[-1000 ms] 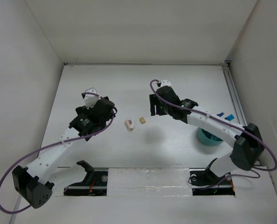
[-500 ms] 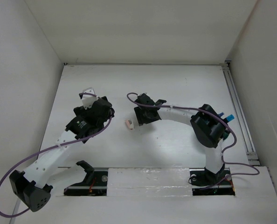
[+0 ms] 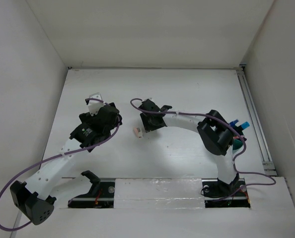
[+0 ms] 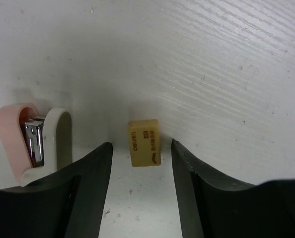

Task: Sort the stationery into containers
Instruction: Pick up the stationery from the center of the board.

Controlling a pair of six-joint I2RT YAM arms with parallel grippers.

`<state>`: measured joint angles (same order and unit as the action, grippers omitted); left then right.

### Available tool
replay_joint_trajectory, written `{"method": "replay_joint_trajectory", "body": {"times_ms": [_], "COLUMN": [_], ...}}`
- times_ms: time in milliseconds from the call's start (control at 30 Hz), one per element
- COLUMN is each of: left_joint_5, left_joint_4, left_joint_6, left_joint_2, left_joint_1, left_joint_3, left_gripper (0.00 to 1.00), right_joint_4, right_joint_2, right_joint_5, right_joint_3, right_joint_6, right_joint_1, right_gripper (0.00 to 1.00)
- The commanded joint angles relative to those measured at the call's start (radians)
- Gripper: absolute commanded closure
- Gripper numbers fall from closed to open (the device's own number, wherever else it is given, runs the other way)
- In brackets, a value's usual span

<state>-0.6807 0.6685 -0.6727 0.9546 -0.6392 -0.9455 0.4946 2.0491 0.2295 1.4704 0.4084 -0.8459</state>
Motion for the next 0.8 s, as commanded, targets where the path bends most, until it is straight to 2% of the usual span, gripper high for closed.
{"method": "replay_joint_trajectory", "body": {"times_ms": [0,33,67,167,200,267,300,333,467,533,600,767], "left_joint_5": [0.001,0.001,0.001,0.001,0.001,0.01,0.01,0.01,0.01,0.01,0.02,0.03], "left_joint_4": [-0.026,-0.026,-0.026,-0.026,-0.026,-0.035,-0.035,-0.035,-0.035,-0.035,-0.035,-0.044], "left_joint_6": [0.012,0.012,0.012,0.012,0.012,0.021,0.021,0.021,0.021,0.021,0.021,0.03], "left_joint_2": [0.001,0.001,0.001,-0.008,-0.008,-0.008,-0.008,-0.017,-0.017,-0.017,-0.026,-0.048], "left_joint_1": [0.003,0.003,0.003,0.003,0.003,0.003,0.003,0.003,0.003,0.003,0.003,0.003], "left_joint_3": [-0.03,-0.03,-0.03,-0.03,-0.03,-0.03,-0.03,-0.03,-0.03,-0.03,-0.03,-0.021], "left_gripper": [0.0,0.0,0.0,0.0,0.0,0.0,0.0,0.0,0.0,0.0,0.0,0.0], "right_joint_4": [0.021,0.021,0.021,0.021,0.021,0.021,0.021,0.021,0.001,0.001,0.056,0.22], "right_joint_2": [0.003,0.003,0.003,0.025,0.025,0.025,0.025,0.004,-0.169,-0.327,-0.488,-0.749], "right_joint_5": [0.025,0.025,0.025,0.025,0.025,0.034,0.048,0.077,0.077,0.077,0.097,0.204], "right_joint_3": [0.018,0.018,0.018,0.027,0.027,0.027,0.027,0.027,-0.089,-0.134,-0.182,-0.234], "right_joint_6": [-0.005,-0.005,-0.005,-0.014,-0.014,-0.014,-0.014,0.001,0.026,0.026,0.035,0.122], "right_joint_1": [-0.009,-0.009,-0.009,-0.009,-0.009,-0.009,-0.009,-0.009,0.02,0.033,0.033,0.082], "right_gripper": [0.44,0.47,0.56,0.62,0.7,0.79,0.95,1.0,1.0,1.0,1.0,1.0]}}
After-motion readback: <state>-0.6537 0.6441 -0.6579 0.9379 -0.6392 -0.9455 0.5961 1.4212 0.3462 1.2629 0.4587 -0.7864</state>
